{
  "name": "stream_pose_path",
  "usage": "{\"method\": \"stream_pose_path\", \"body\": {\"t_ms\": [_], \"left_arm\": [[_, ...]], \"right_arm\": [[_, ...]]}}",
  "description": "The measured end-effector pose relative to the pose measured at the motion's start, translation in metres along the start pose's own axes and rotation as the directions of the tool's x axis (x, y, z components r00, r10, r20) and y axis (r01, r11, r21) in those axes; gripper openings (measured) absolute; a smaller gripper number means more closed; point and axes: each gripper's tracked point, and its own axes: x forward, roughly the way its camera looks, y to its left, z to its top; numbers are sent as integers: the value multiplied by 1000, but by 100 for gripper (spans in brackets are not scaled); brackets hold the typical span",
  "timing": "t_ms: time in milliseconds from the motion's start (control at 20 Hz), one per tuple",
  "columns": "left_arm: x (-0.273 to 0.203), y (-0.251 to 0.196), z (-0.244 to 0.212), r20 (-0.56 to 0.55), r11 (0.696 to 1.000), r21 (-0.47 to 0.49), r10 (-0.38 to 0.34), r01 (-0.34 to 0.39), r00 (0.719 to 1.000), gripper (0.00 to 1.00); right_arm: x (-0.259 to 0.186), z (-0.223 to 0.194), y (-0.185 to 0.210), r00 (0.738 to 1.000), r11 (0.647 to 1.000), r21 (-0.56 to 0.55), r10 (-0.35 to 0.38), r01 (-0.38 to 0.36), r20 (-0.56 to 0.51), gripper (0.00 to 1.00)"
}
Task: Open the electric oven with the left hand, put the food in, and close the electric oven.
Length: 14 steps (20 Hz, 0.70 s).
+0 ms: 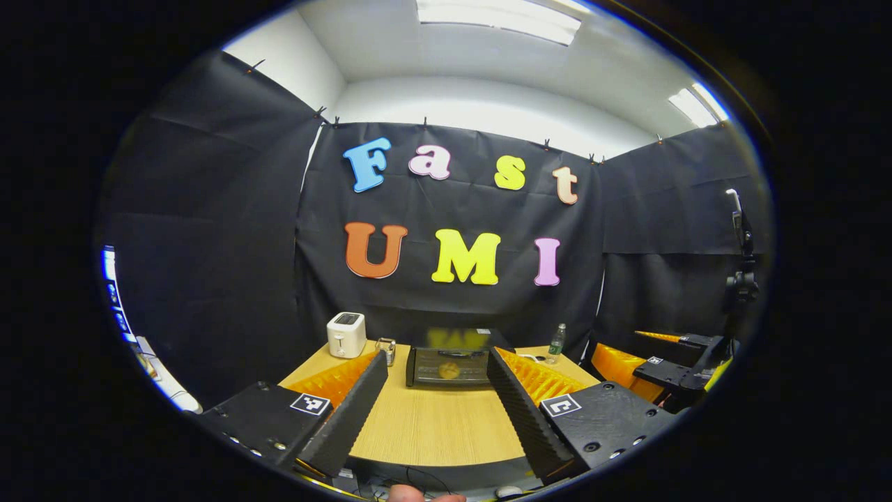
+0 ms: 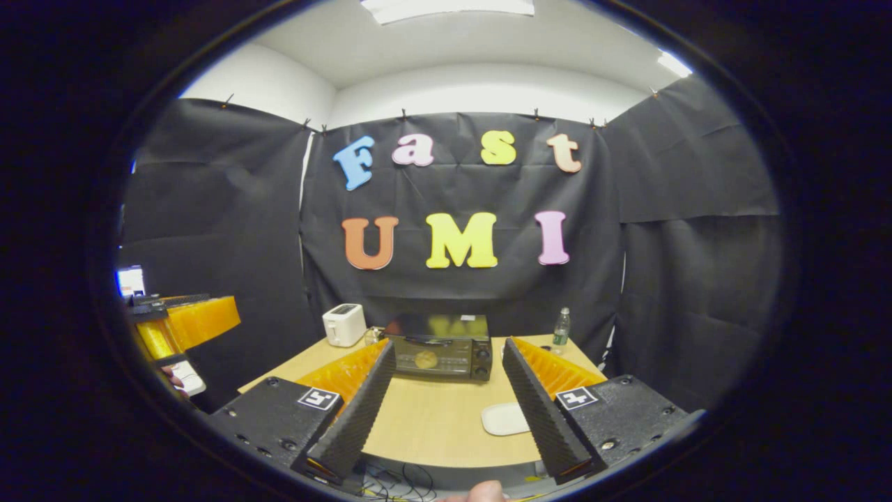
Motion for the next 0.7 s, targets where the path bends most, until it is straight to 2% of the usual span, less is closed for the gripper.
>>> {"method": "stream_pose_path", "body": {"t_ms": [150,450,700], "left_arm": [[-5,0,-7,-11,1000,-18,20,-20,1000,94],[-8,0,-16,-26,999,18,34,-33,999,94],[-7,-7,-19,-25,1000,7,31,-30,999,94]], "right_arm": [[1,-5,12,999,999,13,37,-36,-5,97],[9,-21,25,995,996,18,88,-87,-42,96],[9,-13,20,996,996,19,89,-89,-26,96]]}}
